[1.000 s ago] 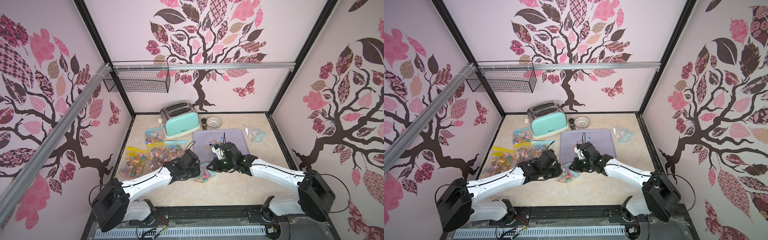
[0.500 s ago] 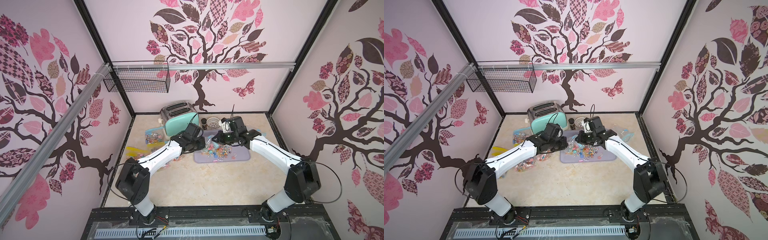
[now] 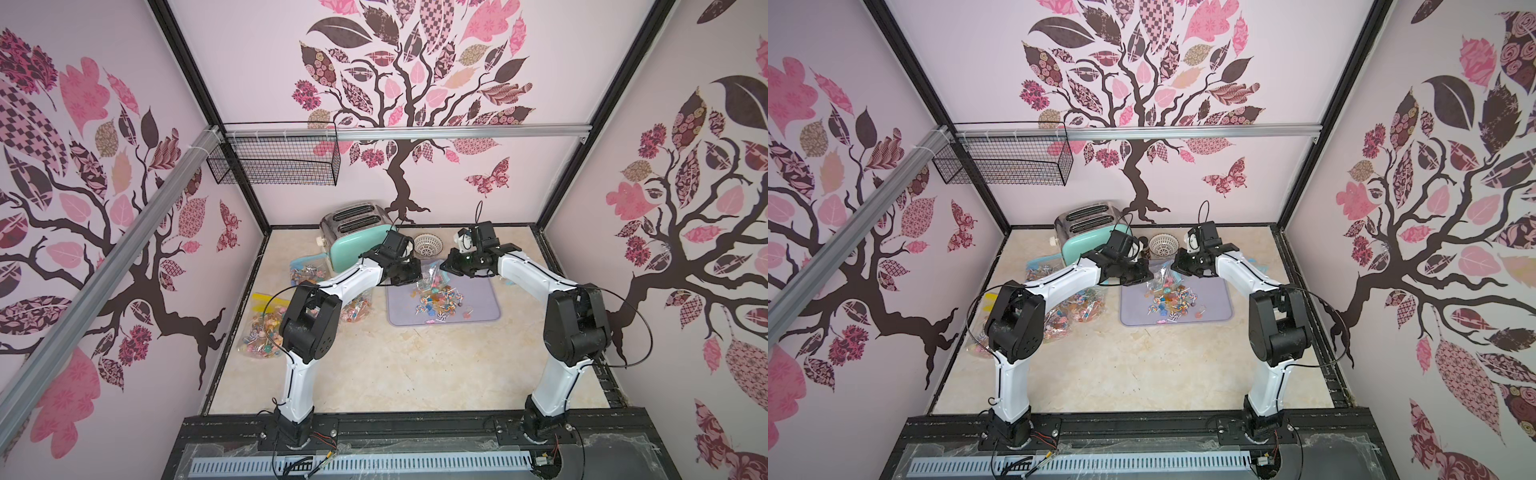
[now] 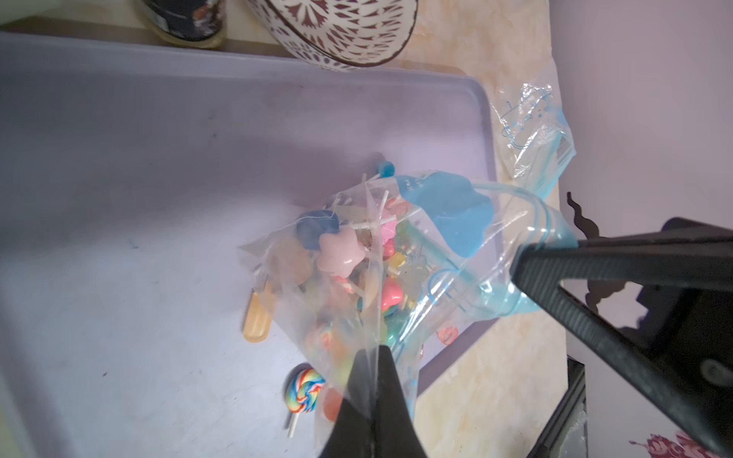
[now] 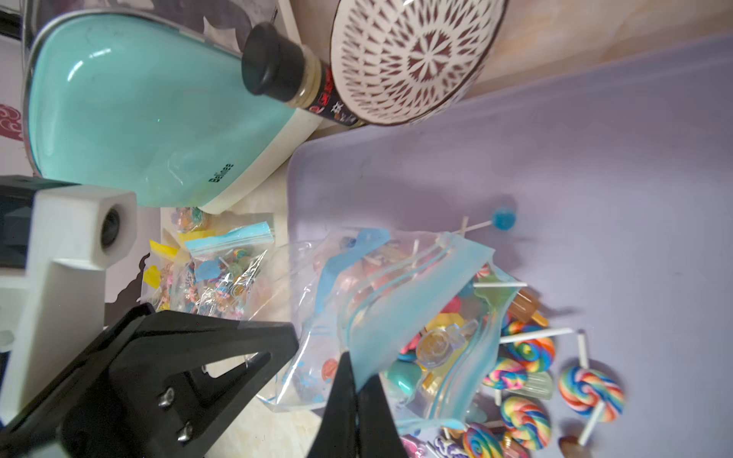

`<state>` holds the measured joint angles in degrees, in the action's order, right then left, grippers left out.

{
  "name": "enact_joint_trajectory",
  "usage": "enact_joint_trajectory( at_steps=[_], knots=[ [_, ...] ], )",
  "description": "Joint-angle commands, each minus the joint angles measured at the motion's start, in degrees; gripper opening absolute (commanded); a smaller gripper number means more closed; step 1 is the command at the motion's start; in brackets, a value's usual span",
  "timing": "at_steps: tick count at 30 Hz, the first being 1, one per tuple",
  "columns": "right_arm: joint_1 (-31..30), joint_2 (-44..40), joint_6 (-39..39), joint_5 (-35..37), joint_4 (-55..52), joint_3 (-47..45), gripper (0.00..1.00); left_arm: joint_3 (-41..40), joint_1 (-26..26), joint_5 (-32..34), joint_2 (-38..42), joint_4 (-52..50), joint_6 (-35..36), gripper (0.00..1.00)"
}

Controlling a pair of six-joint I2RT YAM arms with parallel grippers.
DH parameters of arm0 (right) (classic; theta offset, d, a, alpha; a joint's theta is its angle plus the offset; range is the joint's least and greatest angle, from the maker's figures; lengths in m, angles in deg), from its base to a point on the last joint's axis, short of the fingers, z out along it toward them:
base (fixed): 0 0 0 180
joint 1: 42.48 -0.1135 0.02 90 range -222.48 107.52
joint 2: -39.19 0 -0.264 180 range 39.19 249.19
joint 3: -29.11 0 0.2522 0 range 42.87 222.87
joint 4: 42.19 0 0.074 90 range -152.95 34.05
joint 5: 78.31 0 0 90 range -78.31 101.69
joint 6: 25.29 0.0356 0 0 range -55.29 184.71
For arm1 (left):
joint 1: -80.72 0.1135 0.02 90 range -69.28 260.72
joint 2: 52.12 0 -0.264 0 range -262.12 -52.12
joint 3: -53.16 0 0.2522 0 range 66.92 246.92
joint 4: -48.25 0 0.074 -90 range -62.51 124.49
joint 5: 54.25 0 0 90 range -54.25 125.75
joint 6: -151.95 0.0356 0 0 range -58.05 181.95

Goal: Pour candies out of the ziploc bag
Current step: 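Pick up the ziploc bag from the center of the board, then pour the candies out of the ziploc bag onto the tray.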

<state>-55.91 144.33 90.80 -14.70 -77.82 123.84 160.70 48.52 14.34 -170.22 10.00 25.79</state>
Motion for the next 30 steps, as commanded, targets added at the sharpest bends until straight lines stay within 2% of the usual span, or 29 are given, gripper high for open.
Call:
enact_joint_trajectory(
  at_steps=[1,9,14,20,25,30],
  knots=[
    [1.88,-3.04,-1.43,0.97,0.41,-0.28,0.0,3.77,-0.31,-4.22,-1.35,2.93,0.46,0.0],
    [2.88,-2.23,-0.7,0.03,2.38,-5.27,0.0,7.93,-1.54,-4.39,-3.93,0.76,1.1,0.0],
    [2.84,-3.04,-0.51,2.06,2.86,-8.07,0.16,14.14,-3.45,-3.29,-5.64,-5.17,3.82,0.0],
    [2.97,-5.67,-0.69,3.53,2.97,-10.26,0.45,16.96,-4.96,-1.57,-5.99,-8.04,4.73,0.0],
    [3.01,-8.2,-0.75,3.79,2.78,-11.85,0.61,22.97,-5.71,1.11,-5.68,-12.26,6.4,0.0],
    [3.06,-10.55,-0.73,4.14,2.86,-13.69,0.74,24.19,-5.94,3.32,-4.63,-14.85,7.24,0.0]
  ],
)
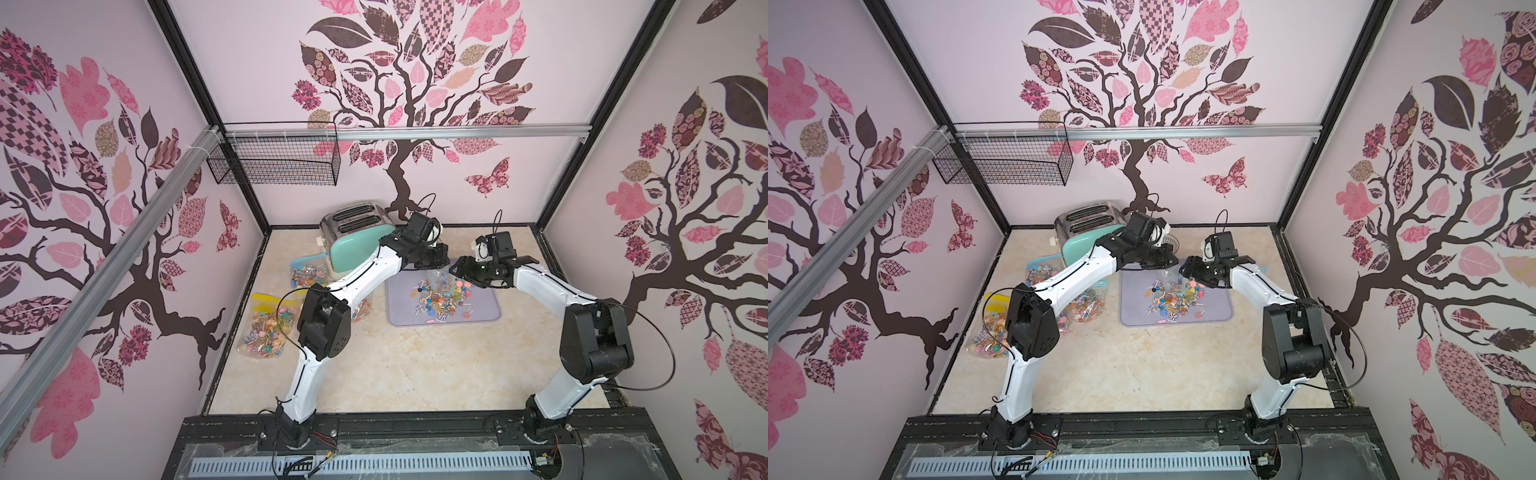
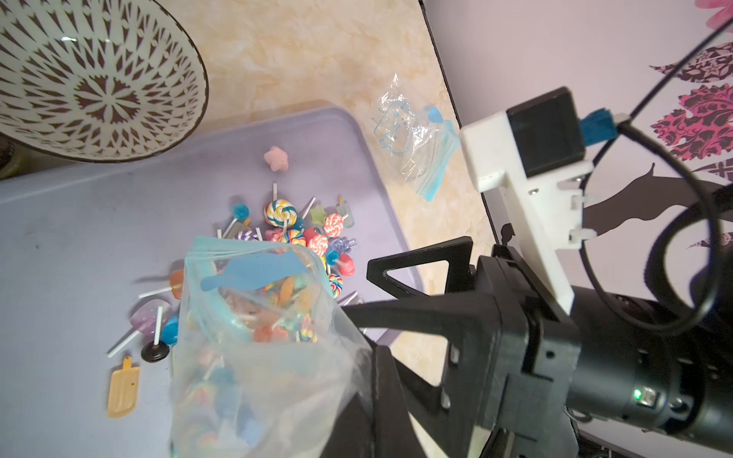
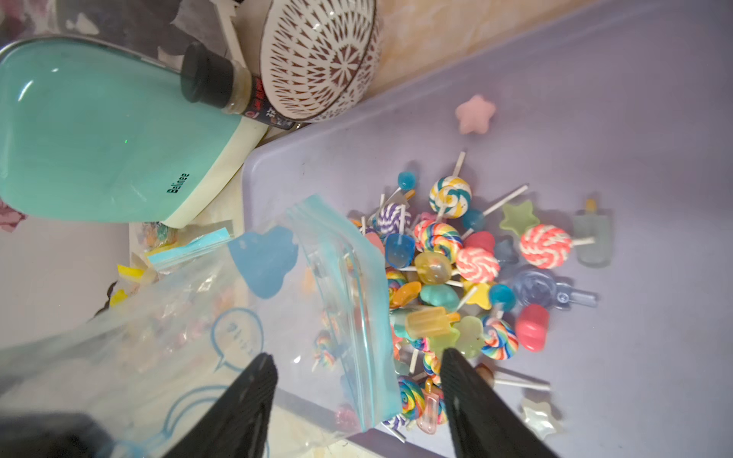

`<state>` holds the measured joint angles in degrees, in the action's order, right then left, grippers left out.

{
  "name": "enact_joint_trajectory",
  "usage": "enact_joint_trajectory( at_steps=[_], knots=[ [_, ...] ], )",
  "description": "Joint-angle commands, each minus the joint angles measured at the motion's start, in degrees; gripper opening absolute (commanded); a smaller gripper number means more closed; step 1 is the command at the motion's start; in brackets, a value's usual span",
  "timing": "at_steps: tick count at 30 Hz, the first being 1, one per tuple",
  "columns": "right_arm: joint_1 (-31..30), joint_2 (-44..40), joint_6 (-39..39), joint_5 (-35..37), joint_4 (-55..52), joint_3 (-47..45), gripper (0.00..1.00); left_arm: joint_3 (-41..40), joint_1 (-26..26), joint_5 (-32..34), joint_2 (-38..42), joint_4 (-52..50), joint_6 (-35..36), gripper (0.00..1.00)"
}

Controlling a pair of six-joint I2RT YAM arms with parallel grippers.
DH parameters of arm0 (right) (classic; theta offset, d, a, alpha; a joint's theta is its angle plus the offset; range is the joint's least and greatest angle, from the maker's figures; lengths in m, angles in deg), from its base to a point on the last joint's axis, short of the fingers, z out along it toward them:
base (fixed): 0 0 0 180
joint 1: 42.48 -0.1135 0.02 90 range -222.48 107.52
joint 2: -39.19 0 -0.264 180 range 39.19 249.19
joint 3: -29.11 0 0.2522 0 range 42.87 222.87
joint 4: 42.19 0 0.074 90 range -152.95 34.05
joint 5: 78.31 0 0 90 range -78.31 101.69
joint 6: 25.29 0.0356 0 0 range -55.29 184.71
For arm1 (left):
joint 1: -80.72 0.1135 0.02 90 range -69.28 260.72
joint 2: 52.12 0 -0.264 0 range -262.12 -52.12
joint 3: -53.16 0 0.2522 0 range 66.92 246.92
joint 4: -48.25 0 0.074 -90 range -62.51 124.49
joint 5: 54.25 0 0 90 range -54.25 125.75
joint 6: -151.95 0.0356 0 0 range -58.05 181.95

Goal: Pour candies out of the ziploc bag
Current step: 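Pour the candies out of the ziploc bag onto the tray, then place the ziploc bag at the center of the board.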

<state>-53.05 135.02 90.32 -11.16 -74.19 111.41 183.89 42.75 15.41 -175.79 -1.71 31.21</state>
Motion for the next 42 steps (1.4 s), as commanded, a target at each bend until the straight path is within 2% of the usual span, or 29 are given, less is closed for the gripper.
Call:
enact_joint_trajectory(
  at_steps=[1,6,14,18,23,27,32,38,42],
  knots=[
    [0.19,-1.65,-0.25,0.77,-0.87,-1.51,0.76,1.0,-0.17,2.62,1.1,-3.74,1.98,0.0],
    [0.19,-3.13,-0.68,0.65,-1.51,-2.02,0.79,0.33,-0.17,3.55,2.53,-4.92,2.46,0.0],
    [0.35,-10.35,-3.71,-0.89,-1.31,-6.63,0.77,-1.06,-0.44,2.42,6.08,-5.63,1.81,0.0],
    [1.35,-17.57,-3.39,8.11,-5.18,-8.28,0.73,-2.89,-2.32,-0.85,8.48,-5.12,0.76,0.0],
    [2.49,-30.04,-3.53,22.09,-11.82,-7.26,0.73,-5.35,-6.94,-7.22,8.91,2.13,-3.48,0.0],
    [2.46,-42.32,-4.13,27.56,-15.09,-6.65,0.73,-2.31,-12.16,-11.66,3.41,7.99,-5.44,0.0],
    [2.48,-50.27,-4.67,28.14,-20.61,-3.47,0.72,1.36,-17.01,-17.56,-5.94,21.32,-11.24,0.0],
    [2.48,-51.98,-4.83,24.62,-22.89,-2.14,0.72,9.15,-22.1,-21.65,-15.99,29.83,-13.44,0.0],
    [2.43,-51.72,-4.76,23.37,-22.4,-3.42,0.71,8.69,-22.8,-20.8,-19.27,34.37,-13.87,0.0]
  ],
)
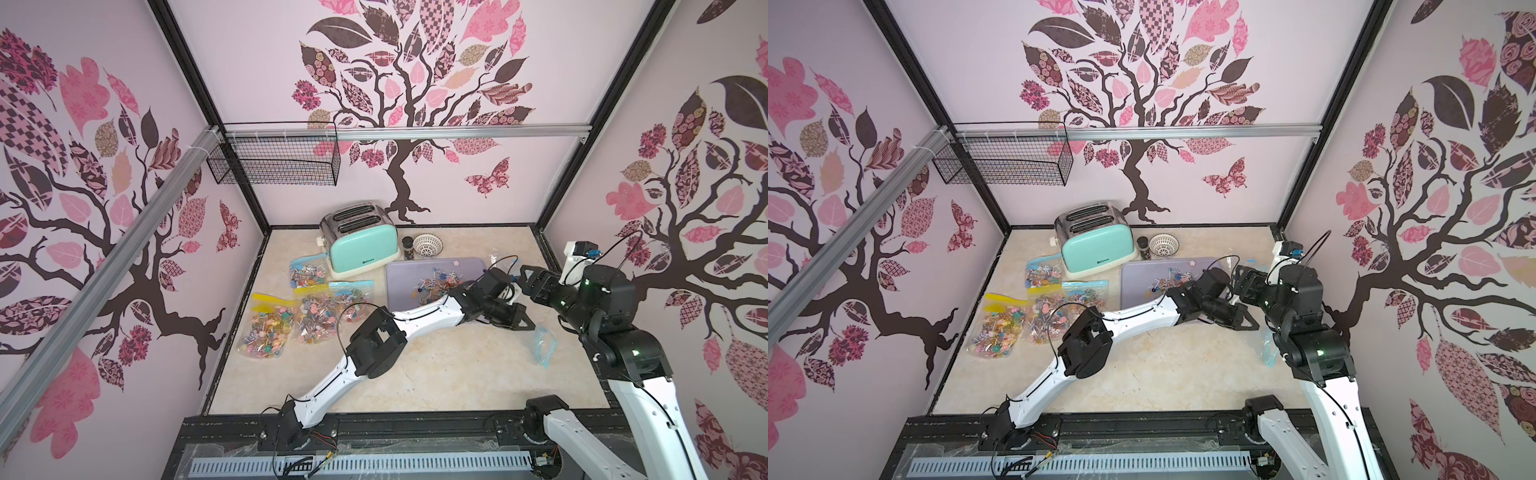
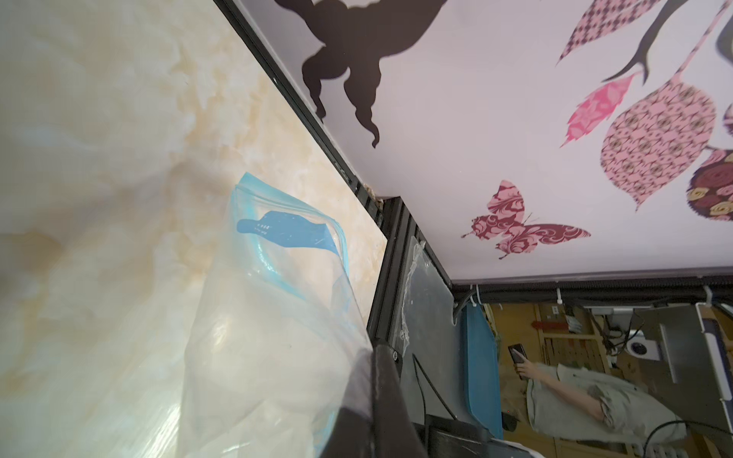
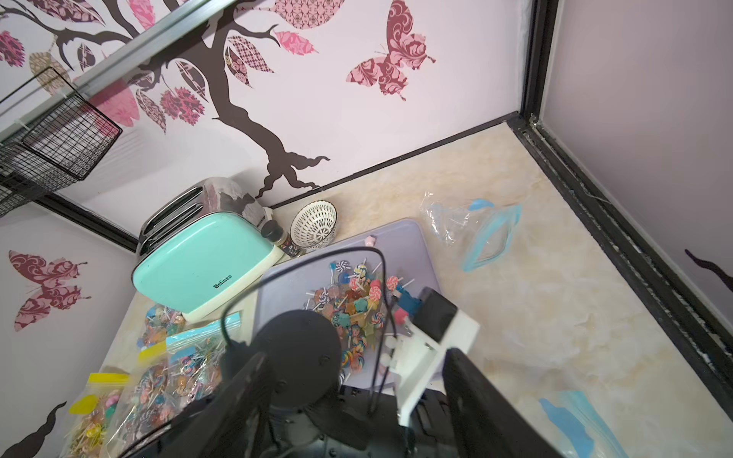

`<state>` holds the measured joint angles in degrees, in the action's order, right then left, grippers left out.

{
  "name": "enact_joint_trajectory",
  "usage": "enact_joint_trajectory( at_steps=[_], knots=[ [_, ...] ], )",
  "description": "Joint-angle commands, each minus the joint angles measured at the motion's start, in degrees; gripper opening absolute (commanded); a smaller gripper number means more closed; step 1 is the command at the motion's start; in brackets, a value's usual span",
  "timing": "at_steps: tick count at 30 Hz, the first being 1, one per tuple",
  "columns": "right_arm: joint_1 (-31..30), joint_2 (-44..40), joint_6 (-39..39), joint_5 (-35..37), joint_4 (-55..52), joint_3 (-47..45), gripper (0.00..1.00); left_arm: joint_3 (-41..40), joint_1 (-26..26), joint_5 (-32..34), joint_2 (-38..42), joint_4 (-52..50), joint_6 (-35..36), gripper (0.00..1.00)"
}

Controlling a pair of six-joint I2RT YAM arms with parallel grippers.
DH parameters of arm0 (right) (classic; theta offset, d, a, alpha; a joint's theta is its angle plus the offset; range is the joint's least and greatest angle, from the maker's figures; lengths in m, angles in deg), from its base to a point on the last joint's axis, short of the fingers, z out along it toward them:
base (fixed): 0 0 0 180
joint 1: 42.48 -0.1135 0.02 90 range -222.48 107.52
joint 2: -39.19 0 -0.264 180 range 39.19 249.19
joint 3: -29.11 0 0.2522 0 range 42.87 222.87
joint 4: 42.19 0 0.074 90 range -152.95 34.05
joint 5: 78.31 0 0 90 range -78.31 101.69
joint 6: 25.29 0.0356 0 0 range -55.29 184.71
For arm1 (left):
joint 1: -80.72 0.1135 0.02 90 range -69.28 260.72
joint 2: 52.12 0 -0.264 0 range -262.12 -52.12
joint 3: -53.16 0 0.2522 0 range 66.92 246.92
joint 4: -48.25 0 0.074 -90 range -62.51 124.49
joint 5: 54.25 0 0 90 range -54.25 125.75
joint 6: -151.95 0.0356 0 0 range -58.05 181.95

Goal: Pour candies out of the ziploc bag
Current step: Place the ziploc bag at the center of the board.

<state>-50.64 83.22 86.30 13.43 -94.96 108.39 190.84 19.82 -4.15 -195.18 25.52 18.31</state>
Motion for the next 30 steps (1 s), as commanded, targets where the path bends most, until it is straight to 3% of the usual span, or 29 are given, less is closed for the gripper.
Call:
enact_joint_trajectory(
  at_steps=[1,4,5,7,8,9,10,17,23,27,30],
  knots=[
    [0.04,0.18,-0.75,-1.58,-1.45,-0.7,0.71,1.35,0.16,-0.78,-0.31,7.3,-0.64,0.0],
    [0.03,0.72,-0.8,-2.26,-0.92,-1.11,0.71,1.11,0.52,-0.45,-1.52,4.98,0.49,0.0],
    [0.08,0.96,-0.9,-2.52,-0.9,-1.2,0.71,0.64,0.74,-0.23,-1.53,3.98,0.81,0.07],
    [0.08,1.7,-1.19,-2.77,-0.99,-1.09,0.72,-1.65,1.29,1.39,-0.62,1.17,2.31,0.46],
    [0.04,1.82,-1.27,-2.96,-0.9,-1.1,0.72,-3.04,1.58,2.62,0.02,0.03,3.3,0.57],
    [0.08,2.04,-1.21,-3.05,-0.81,-1.17,0.73,-4.38,1.84,4.23,0.94,-2.36,4.66,0.88],
    [0.06,2.12,-1.32,-3.27,-0.72,-1.25,0.73,-5.41,2.09,5.96,1.74,-4.89,5.95,0.98],
    [0.07,2.84,-1.15,-4.19,-0.29,-1.22,0.74,-5.18,3.16,15.85,4.04,-25.68,13.7,0.98],
    [0.07,3.29,-0.67,-4.87,0.49,-1.86,0.75,-6.5,2.46,28.54,11.6,-39.7,18.47,0.98],
    [0.08,4.42,-0.32,-6.95,1.4,-2.88,0.75,-16.54,3.89,38.63,23.38,-42.03,17.18,0.98],
    [0.05,6.92,-0.35,-11.73,2.49,-4.39,0.74,-25.1,8.72,41.14,33.38,-43.03,14.91,0.97]
  ],
)
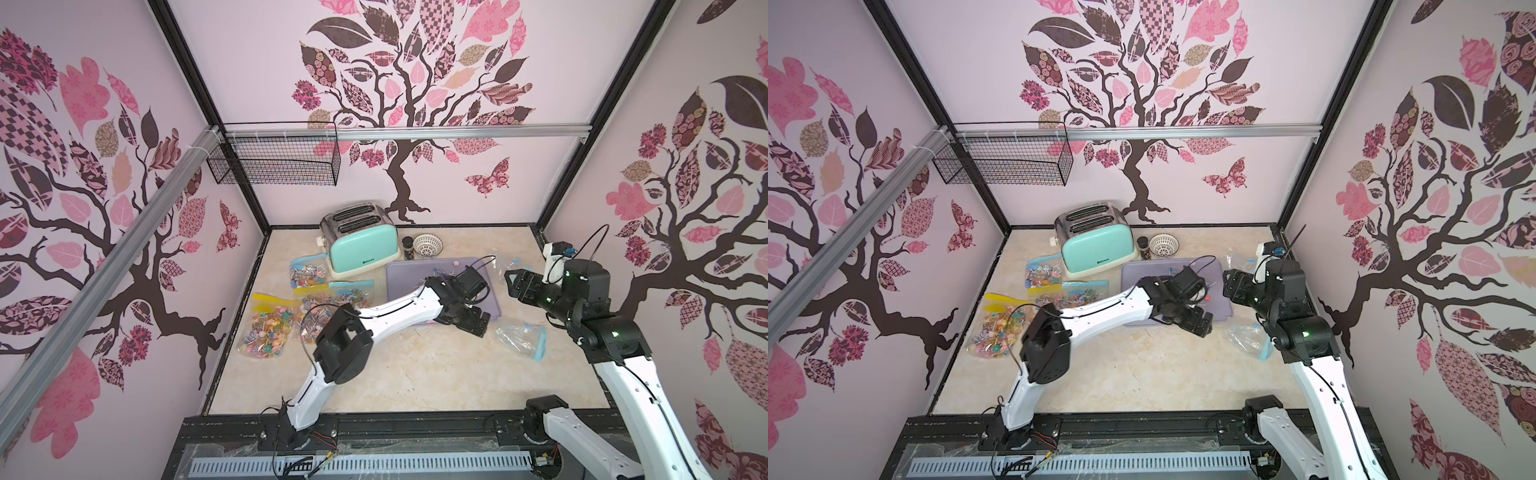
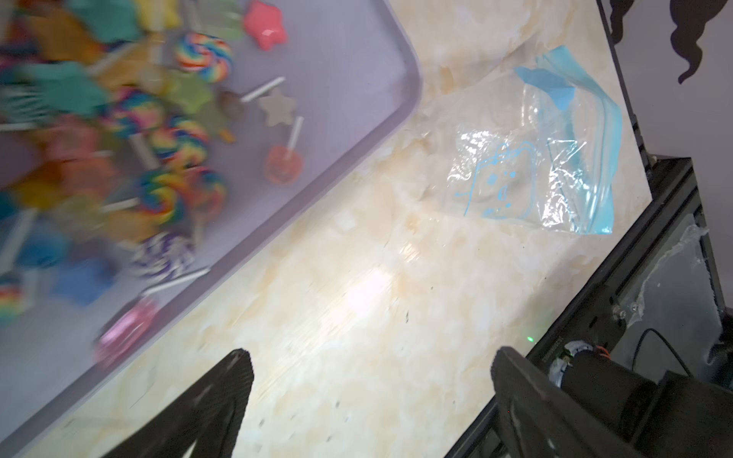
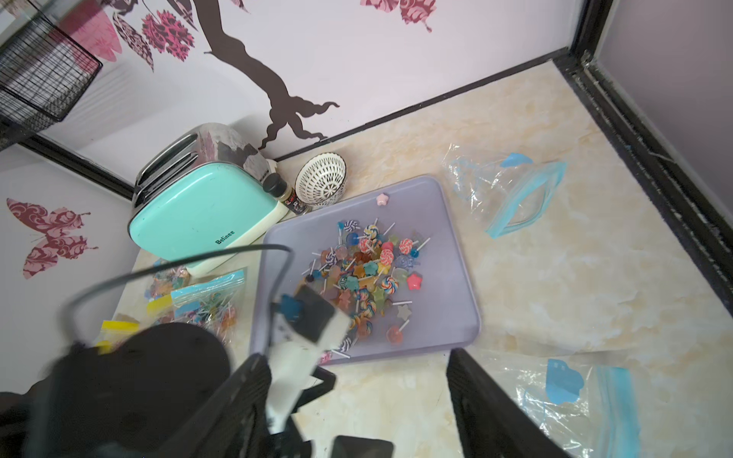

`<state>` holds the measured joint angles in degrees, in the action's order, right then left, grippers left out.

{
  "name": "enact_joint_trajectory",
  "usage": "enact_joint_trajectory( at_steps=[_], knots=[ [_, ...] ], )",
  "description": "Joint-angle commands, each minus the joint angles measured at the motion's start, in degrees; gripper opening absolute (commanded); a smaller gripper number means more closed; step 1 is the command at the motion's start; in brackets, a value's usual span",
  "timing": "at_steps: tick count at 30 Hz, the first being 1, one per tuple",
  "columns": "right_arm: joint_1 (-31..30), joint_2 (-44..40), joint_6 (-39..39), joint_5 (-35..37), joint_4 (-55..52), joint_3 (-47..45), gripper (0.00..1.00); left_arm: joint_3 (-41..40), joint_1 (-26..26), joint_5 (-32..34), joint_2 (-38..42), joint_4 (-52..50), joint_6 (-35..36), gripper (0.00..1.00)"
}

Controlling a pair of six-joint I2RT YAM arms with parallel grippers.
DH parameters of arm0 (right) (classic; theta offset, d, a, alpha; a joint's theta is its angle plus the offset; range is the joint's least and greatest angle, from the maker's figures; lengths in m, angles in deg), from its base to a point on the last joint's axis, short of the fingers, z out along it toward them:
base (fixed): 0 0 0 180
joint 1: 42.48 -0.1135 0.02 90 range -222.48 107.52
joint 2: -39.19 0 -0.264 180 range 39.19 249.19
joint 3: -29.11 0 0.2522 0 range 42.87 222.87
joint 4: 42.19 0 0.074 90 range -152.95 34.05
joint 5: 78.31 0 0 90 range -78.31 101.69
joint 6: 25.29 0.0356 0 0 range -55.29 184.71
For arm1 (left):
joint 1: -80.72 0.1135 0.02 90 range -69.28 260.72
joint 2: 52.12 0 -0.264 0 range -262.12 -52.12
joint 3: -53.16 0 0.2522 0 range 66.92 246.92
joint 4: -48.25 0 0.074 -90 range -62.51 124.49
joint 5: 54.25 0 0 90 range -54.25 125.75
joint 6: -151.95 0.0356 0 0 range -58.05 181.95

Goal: Pour candies out of the ziploc bag
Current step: Place the ziploc bag at the center of the board, then move the ziploc bag to the center of the board.

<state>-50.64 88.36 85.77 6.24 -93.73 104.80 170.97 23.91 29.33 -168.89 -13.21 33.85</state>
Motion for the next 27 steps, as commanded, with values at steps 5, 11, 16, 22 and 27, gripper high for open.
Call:
enact_joint_trajectory(
  at_steps=[5,11,16,22,27],
  knots=[
    [-2.13,8.45,0.73,-13.09,5.38,-4.91,0.7,-17.61,16.54,11.96,18.43,-5.59,-3.69,0.77],
    [-13.4,18.14,2.24,-12.97,11.76,-7.27,0.63,-25.72,29.99,10.08,17.28,0.33,-5.04,0.82],
    [-16.87,23.25,4.14,-14.4,16.53,-8.79,0.61,-20.8,30.98,12.36,8.06,-0.86,-3.53,0.87],
    [-17.14,24.87,3.64,-13.71,17.32,-9.53,0.6,-21.59,30.72,15.84,3.23,-0.83,-4.65,0.86],
    [-17.07,25.72,3.55,-13.78,17.55,-9.37,0.57,-22.48,29.11,16.86,1.57,-0.49,-4.99,0.68]
  ],
)
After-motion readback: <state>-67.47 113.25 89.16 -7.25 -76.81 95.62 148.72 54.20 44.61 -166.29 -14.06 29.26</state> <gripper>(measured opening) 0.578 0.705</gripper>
